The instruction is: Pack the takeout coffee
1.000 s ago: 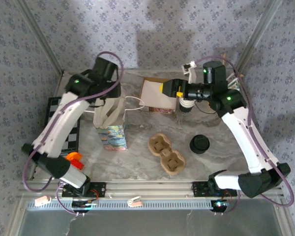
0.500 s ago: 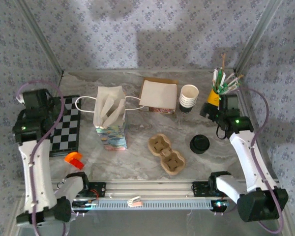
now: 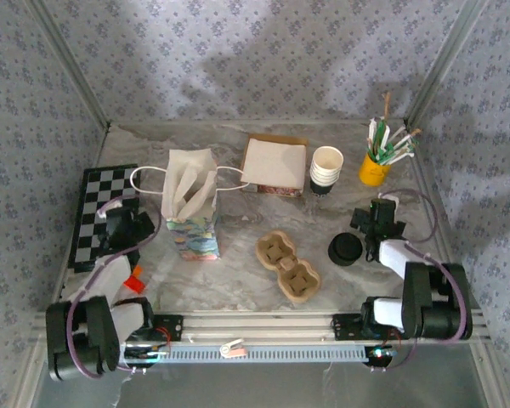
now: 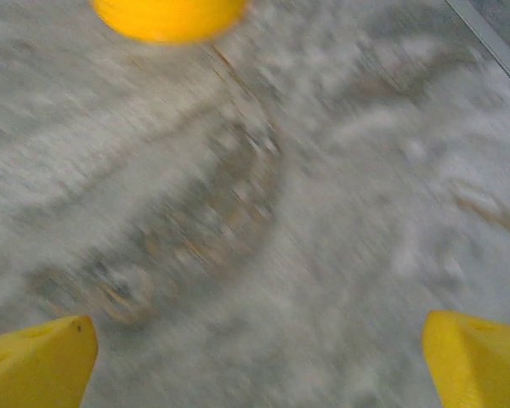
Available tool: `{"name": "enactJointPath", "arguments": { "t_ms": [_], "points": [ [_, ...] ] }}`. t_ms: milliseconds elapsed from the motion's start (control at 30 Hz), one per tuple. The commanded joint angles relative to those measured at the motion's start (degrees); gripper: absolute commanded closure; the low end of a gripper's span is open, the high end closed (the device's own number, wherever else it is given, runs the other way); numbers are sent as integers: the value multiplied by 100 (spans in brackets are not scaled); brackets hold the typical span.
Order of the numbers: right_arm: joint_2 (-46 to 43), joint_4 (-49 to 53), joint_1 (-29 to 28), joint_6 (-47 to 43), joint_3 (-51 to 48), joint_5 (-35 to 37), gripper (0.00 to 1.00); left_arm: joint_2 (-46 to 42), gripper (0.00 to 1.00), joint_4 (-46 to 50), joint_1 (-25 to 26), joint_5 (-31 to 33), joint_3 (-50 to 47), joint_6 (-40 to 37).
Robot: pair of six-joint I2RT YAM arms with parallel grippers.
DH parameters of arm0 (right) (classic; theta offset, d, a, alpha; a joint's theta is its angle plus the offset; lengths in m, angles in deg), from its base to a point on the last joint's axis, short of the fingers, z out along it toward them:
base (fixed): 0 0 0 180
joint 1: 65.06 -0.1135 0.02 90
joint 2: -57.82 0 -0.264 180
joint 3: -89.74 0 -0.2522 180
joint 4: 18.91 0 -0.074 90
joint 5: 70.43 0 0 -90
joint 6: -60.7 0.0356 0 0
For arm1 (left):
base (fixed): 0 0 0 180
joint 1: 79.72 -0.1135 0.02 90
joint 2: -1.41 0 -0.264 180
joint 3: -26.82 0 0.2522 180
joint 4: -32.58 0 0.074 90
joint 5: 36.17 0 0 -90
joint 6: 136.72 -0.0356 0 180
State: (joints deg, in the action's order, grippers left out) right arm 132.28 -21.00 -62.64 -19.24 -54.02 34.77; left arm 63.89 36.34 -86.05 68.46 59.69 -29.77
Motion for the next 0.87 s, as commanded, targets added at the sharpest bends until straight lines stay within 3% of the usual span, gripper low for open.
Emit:
{"name": "enactJointPath", "arguments": {
  "t_ms": [0,133,233,300,400,467,533,833],
  "points": [
    [449,-1692,-31,-658,275,-580,1,539,0,-2284,37,-237,-76,-465],
    [928,-2637,54,-961,66,-1234,0,1341,0,-3695,44,-814,-234,-730],
    [1457,-4120,67,-929,-400,-1400,0,1948,0,-4271,82,-1272,-168,-975],
    [1253,-3217,34,-931,-100,-1112,1,2156,0,-4351,216,-1175,-125,-1106],
    [1351,-3594,-304,-1146,-193,-504,0,2559,0,-4286,349,-1022,136,-1199],
    [1348,-3377,-255,-1104,-118,-756,0,2506,0,-3742,580,-618,374,-1364],
    [1326,-3354,-176,-1094,-106,-864,0,2544,0,-3881,660,-411,345,-1398],
    [1339,-3344,-154,-1103,-94,-923,0,2533,0,-3851,660,-416,353,-1393]
  ]
}}
